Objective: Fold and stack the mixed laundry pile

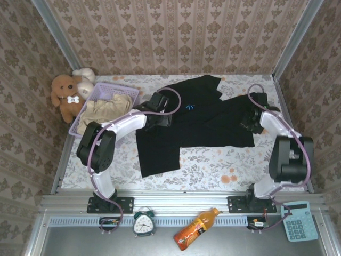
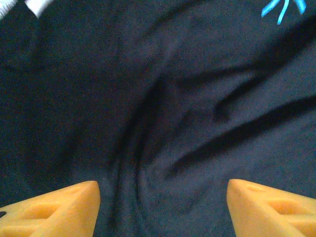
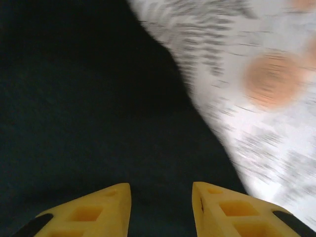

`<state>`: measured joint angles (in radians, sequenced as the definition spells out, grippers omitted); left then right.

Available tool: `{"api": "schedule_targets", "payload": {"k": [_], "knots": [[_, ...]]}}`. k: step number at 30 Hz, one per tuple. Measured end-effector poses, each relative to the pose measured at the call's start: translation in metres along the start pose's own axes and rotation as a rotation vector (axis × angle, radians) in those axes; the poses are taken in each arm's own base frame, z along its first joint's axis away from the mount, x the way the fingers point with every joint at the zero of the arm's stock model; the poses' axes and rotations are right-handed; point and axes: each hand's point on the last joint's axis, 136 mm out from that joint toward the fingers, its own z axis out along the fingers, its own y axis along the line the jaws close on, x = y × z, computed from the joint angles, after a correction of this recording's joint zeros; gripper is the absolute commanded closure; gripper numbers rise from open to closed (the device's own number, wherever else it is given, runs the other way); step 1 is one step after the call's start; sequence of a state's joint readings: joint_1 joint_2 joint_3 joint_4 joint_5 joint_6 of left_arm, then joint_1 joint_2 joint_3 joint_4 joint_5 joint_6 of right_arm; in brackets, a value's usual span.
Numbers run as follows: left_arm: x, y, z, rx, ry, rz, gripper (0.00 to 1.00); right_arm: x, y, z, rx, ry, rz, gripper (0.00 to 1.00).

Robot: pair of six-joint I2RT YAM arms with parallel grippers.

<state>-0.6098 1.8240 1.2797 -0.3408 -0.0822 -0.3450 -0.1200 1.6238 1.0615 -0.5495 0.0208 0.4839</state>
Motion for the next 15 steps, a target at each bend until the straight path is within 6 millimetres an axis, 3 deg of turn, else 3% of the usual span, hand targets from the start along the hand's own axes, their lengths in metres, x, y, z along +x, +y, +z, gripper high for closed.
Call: {"api": "schedule_targets", "payload": {"k": [3, 7, 10, 15], "knots": [[-0.001, 0.002, 0.005, 0.018, -0.018, -0.038, 0.31, 0.009, 0.015, 0.028, -0.056, 0.043, 0.050, 0.53], [0.042, 0.006, 0.019, 0.035, 0.069, -0.091, 0.31, 0.035, 0.014, 0.045, -0.085, 0.079, 0.139, 0.48], [0.073, 0.011, 0.026, 0.033, 0.140, -0.119, 0.31, 0.036, 0.014, 0.038, -0.123, 0.039, 0.198, 0.47], [0.079, 0.012, 0.024, 0.041, 0.138, -0.141, 0.30, 0.072, 0.000, 0.023, -0.096, 0.064, 0.205, 0.47]]}}
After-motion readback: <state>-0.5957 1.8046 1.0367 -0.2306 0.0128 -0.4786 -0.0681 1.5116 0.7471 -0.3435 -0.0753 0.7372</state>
